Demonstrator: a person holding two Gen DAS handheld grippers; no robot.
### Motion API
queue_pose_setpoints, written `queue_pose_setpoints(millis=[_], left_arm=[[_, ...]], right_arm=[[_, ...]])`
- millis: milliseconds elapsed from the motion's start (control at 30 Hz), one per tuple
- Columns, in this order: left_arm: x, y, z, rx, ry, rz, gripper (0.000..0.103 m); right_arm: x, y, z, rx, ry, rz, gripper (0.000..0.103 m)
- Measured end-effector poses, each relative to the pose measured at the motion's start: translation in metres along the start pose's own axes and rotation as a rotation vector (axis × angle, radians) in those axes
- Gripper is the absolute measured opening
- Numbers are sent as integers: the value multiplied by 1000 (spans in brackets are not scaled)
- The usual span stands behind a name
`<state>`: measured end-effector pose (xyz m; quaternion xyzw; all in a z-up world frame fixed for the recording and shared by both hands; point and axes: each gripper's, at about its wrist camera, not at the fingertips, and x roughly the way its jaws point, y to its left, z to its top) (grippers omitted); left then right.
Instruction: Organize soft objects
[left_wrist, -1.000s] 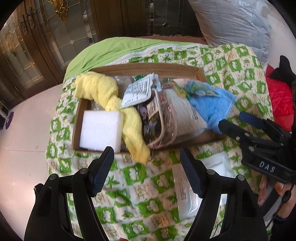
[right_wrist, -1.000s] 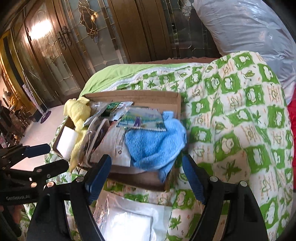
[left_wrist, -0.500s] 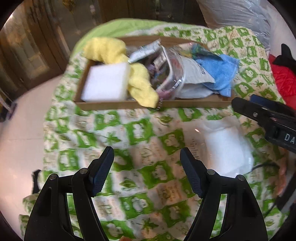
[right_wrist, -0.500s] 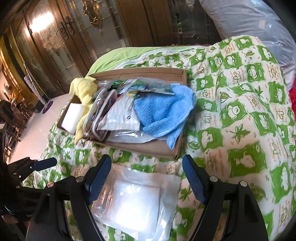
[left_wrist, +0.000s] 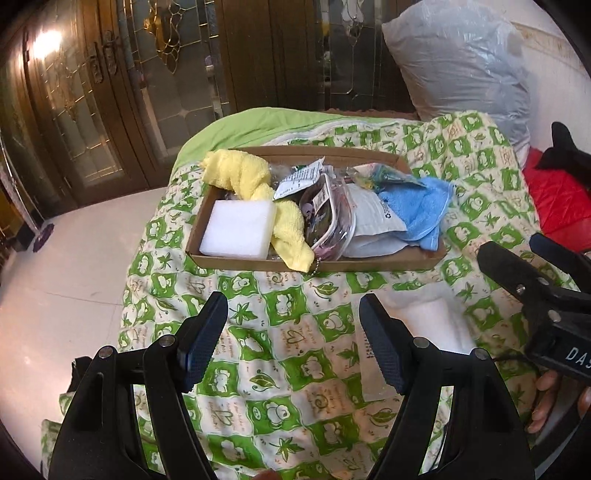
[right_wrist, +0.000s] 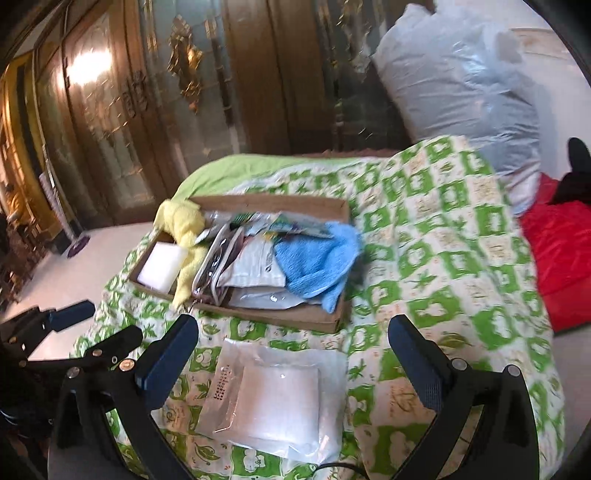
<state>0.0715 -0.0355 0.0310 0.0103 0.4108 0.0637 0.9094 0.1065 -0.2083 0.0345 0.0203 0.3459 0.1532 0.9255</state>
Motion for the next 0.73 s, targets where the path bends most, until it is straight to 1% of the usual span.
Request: queue_pose_setpoints(millis=[100,433,633,733], left_arm=[[-7,3,1,-10,-12,1,75],[-22,6,4,-21,-33,-7,75],[-20,7,3,-26,-15,-9,75],[-14,11,1,-47,8,-22,75]], right_arm=[[-6,1,0,9,-11,3,103],[-16,14,-6,-26,-20,20,103],[-16,13,-7,-22,-9,12,103],[-13,14,-10,-27,4,8,103]])
